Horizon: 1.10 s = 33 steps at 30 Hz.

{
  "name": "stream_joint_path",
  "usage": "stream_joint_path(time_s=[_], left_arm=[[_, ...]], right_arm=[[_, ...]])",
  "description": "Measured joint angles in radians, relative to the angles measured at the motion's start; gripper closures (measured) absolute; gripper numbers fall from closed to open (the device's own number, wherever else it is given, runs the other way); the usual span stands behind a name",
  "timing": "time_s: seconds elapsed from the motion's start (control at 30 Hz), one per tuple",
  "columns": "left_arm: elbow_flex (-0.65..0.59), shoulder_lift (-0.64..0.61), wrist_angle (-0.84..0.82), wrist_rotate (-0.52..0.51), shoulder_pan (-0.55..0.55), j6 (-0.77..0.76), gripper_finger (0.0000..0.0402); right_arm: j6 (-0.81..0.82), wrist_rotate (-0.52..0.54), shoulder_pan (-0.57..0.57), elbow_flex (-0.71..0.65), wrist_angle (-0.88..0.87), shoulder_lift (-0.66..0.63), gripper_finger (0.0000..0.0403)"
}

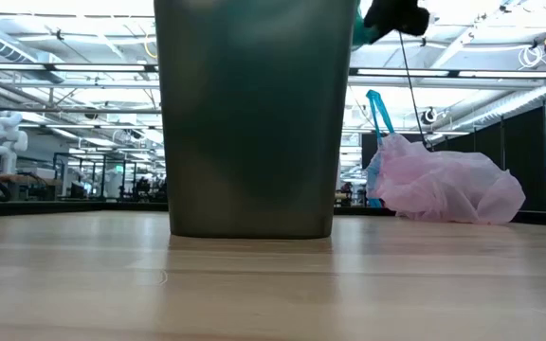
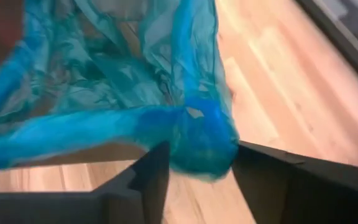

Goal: Place trash/remove bag and relplace
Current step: Insert a new trash bag into the trash bin

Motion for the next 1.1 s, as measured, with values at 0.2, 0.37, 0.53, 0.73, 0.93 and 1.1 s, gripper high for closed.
stream_joint_path(time_s=[0.2, 0.37, 0.53, 0.73, 0.93, 1.1], left_arm=[[0.0, 0.0, 0.0, 0.001, 0.0, 0.001, 0.0402], [0.0, 0.0, 0.0, 0.001, 0.0, 0.001, 0.0402], [0.0, 0.0, 0.004, 0.001, 0.0, 0.001, 0.0402], [0.0, 0.0, 0.004, 0.001, 0.0, 0.001, 0.0402], [0.0, 0.0, 0.004, 0.002, 0.0, 0.004, 0.0402], [0.0, 0.0, 0.004, 0.002, -0.006, 0.002, 0.0402]], right_arm=[[-0.067, 0.057, 0.001, 0.0, 0.001, -0.1, 0.0218], [-0.102, 0.055, 0.022, 0.001, 0.127, -0.117, 0.0241], [-0.231, 0.052, 0.082, 0.001, 0.296, -0.005, 0.0329], [-0.301, 0.158, 0.063, 0.0, 0.351, 0.136, 0.0395], [-0.276, 0.168, -0.018, 0.0, 0.347, 0.171, 0.0402], [-0.249, 0.185, -0.095, 0.0, 0.315, 0.17, 0.0403]])
